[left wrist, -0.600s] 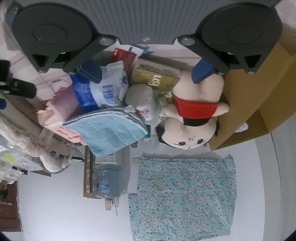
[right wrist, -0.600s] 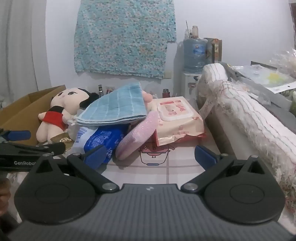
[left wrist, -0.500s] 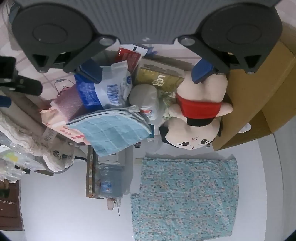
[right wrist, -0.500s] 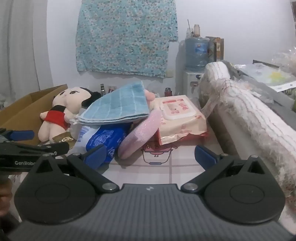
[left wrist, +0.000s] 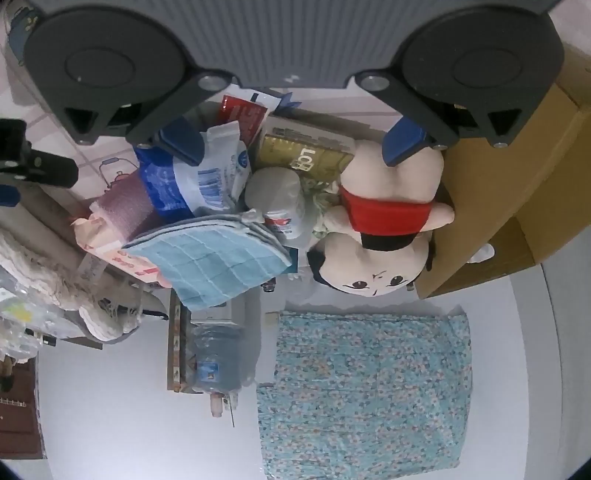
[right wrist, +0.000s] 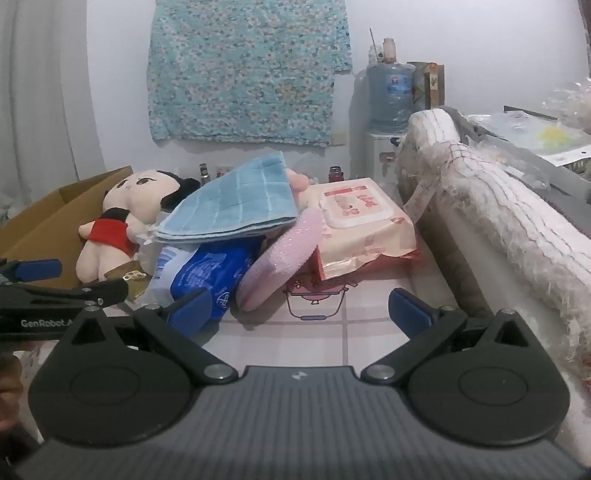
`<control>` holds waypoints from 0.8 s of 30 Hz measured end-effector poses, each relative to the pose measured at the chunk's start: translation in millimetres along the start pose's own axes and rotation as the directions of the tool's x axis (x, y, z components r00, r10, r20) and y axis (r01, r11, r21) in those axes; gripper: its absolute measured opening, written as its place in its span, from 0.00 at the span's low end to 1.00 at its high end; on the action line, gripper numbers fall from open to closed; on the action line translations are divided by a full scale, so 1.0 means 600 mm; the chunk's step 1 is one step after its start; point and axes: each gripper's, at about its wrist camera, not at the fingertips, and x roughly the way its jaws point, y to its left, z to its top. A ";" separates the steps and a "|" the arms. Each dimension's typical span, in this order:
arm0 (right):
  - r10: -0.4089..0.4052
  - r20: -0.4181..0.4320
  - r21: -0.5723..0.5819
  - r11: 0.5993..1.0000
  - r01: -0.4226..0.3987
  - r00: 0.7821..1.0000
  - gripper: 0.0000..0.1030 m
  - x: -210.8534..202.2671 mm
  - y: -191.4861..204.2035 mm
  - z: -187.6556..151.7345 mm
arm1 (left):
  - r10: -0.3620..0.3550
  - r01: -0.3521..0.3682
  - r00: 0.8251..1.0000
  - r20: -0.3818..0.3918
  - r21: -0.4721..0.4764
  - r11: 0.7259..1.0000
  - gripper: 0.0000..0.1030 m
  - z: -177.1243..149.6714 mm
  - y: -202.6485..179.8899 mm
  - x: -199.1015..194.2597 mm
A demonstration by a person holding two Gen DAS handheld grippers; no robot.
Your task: Organize soft objects
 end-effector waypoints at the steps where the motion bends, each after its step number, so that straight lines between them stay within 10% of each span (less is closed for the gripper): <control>1: -0.001 0.002 0.002 1.000 0.001 1.000 0.99 -0.001 0.000 0.001 | -0.004 0.004 1.000 0.001 -0.004 1.000 1.00 0.001 0.000 -0.001; 24: -0.015 -0.004 0.020 1.000 0.015 1.000 0.99 0.020 -0.001 -0.005 | 0.024 -0.024 0.999 0.025 0.020 1.000 1.00 0.000 -0.002 0.000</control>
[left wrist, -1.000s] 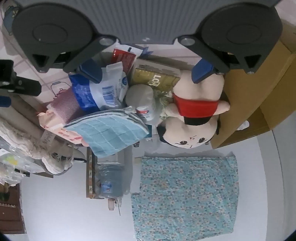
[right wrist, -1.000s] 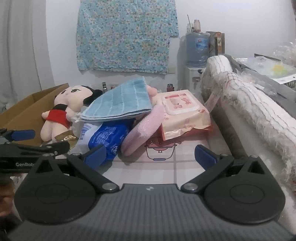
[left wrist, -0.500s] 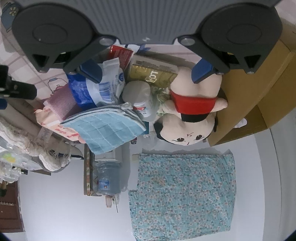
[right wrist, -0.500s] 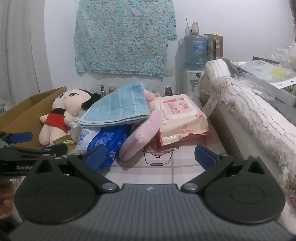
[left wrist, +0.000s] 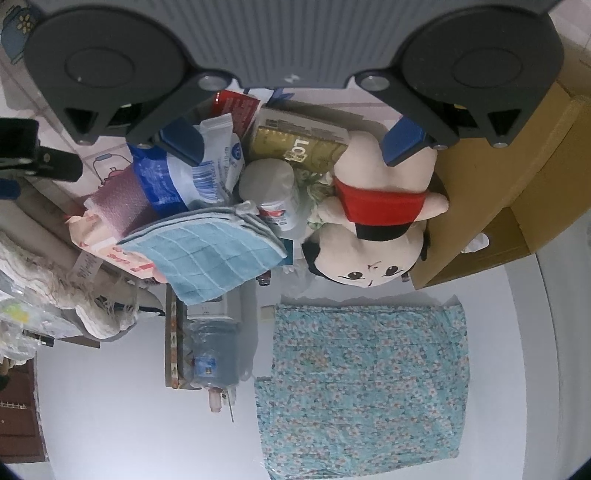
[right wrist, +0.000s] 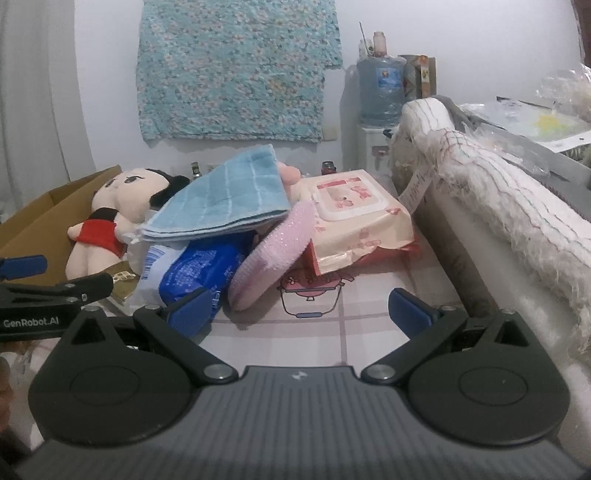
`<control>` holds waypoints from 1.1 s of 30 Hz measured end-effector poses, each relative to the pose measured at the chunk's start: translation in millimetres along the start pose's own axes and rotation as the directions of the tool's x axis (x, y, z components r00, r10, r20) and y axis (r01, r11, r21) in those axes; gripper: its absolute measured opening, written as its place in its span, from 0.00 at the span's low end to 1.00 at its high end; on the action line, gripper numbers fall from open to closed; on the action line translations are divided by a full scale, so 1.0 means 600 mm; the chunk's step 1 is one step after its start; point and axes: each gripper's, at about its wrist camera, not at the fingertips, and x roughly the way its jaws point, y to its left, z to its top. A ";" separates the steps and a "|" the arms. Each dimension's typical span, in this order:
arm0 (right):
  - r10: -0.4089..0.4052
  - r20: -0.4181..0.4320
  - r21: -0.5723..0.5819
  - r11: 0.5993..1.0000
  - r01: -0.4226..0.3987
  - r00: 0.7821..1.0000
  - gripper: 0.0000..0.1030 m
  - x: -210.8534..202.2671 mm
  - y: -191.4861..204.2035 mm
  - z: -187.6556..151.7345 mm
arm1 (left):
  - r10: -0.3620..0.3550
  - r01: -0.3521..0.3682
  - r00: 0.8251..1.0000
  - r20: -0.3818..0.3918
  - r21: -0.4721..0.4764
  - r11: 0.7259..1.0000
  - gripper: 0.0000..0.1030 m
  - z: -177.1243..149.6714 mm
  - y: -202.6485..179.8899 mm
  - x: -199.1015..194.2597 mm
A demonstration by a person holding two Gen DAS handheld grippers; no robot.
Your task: Organize soft objects
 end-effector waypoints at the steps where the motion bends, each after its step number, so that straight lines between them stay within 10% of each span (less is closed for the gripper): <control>1: 0.003 0.008 -0.004 1.000 -0.003 1.000 0.99 -0.001 0.002 0.000 | 0.001 -0.001 1.000 0.001 0.000 1.000 1.00 0.000 0.001 -0.001; 33: 0.038 0.026 0.021 0.999 -0.039 0.999 0.99 -0.012 0.004 0.009 | -0.020 0.019 0.999 0.025 0.009 1.000 1.00 0.000 0.001 -0.020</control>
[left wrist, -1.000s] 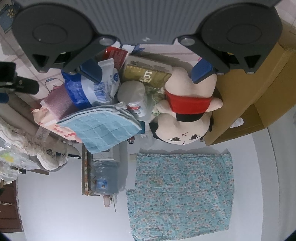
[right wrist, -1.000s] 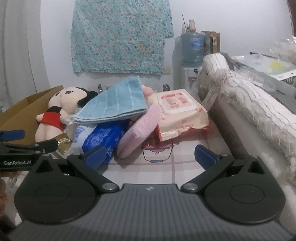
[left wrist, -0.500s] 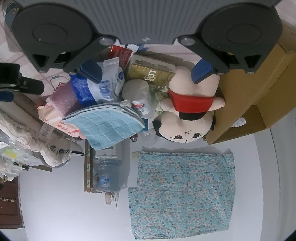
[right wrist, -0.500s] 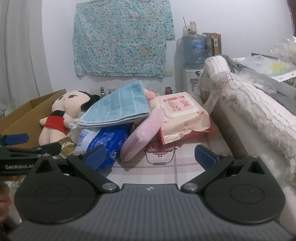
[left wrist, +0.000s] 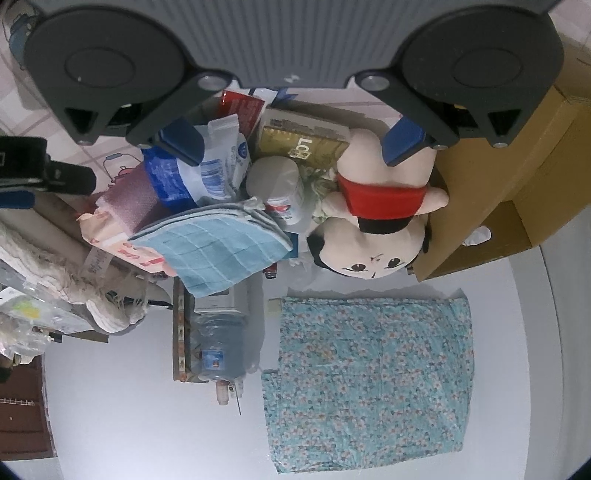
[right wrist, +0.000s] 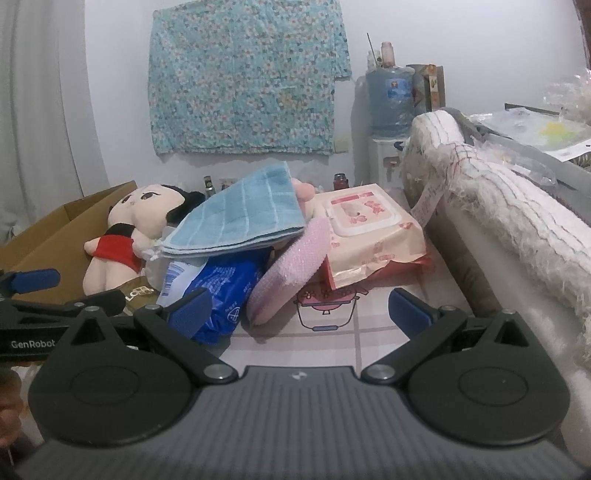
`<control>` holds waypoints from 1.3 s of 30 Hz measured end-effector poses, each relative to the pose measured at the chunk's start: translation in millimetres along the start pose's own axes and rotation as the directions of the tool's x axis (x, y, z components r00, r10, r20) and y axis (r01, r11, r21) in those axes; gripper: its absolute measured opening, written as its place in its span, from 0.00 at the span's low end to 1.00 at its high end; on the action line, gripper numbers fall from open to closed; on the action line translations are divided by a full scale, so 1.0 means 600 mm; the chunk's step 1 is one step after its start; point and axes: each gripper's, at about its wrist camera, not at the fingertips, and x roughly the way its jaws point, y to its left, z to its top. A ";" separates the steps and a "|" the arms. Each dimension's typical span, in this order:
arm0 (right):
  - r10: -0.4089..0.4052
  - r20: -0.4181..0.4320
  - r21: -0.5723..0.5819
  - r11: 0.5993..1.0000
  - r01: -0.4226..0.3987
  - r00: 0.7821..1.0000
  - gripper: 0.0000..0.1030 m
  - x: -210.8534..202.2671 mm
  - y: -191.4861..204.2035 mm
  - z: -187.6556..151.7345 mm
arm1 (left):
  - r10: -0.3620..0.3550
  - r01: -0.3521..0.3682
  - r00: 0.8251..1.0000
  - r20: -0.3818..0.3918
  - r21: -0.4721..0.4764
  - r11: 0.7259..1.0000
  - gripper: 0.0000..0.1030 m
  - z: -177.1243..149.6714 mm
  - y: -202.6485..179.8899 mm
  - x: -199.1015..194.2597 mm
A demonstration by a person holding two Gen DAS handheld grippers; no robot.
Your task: Organize soft objects
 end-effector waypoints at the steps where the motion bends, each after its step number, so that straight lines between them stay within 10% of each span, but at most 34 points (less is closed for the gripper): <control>1: -0.001 -0.003 0.000 1.000 0.001 1.000 0.99 0.001 0.000 0.000 | -0.001 0.001 1.000 -0.001 -0.004 1.000 1.00 0.001 0.000 0.001; 39: -0.017 0.002 0.034 0.999 0.017 1.000 0.99 -0.008 -0.012 0.000 | -0.018 0.018 1.000 -0.012 -0.004 1.000 1.00 -0.004 -0.002 0.002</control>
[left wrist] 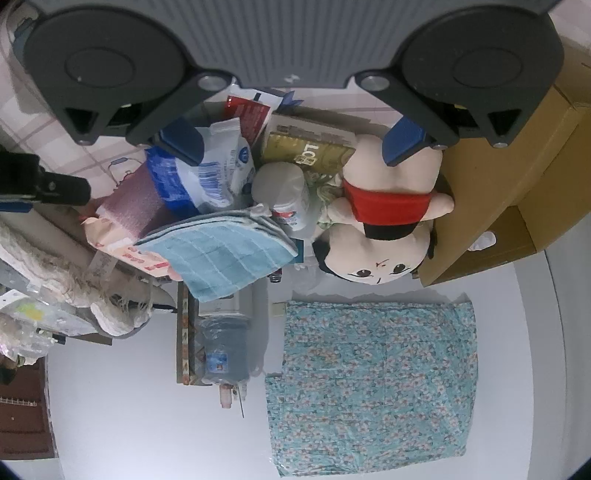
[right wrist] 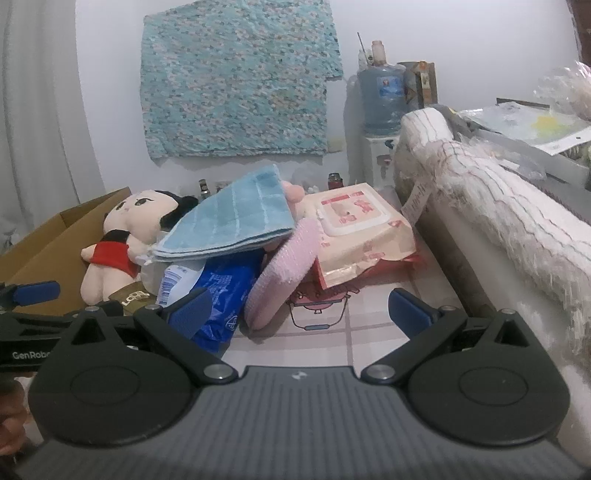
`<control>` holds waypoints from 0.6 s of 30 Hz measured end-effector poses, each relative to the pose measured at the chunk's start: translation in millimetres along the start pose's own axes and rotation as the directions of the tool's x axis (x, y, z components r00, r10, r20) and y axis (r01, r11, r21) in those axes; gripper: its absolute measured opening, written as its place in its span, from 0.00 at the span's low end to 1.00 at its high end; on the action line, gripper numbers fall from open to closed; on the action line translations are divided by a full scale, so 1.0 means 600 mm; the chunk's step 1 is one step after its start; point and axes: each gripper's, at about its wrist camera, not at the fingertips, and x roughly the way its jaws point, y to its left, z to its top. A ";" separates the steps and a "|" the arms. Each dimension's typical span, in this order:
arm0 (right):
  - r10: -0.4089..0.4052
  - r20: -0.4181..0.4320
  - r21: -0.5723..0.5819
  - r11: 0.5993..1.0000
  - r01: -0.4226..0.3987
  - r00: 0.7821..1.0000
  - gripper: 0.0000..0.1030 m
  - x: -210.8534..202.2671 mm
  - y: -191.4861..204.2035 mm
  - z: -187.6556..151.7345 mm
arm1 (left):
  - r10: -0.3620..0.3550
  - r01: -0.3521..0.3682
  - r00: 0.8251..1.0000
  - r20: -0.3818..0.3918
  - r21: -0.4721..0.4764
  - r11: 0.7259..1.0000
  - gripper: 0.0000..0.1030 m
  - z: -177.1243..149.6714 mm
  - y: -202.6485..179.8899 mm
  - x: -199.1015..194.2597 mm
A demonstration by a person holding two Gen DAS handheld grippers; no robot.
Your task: Organize soft objects
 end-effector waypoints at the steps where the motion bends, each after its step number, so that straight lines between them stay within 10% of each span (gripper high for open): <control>1: -0.002 0.001 0.005 1.000 0.002 1.000 0.99 0.000 -0.002 0.000 | 0.004 -0.004 1.000 -0.003 -0.001 1.000 1.00 0.000 0.000 0.001; 18: -0.026 -0.029 -0.002 1.000 0.026 0.999 0.99 0.011 -0.001 -0.002 | 0.009 -0.010 1.000 0.002 0.031 0.999 1.00 -0.004 -0.007 0.006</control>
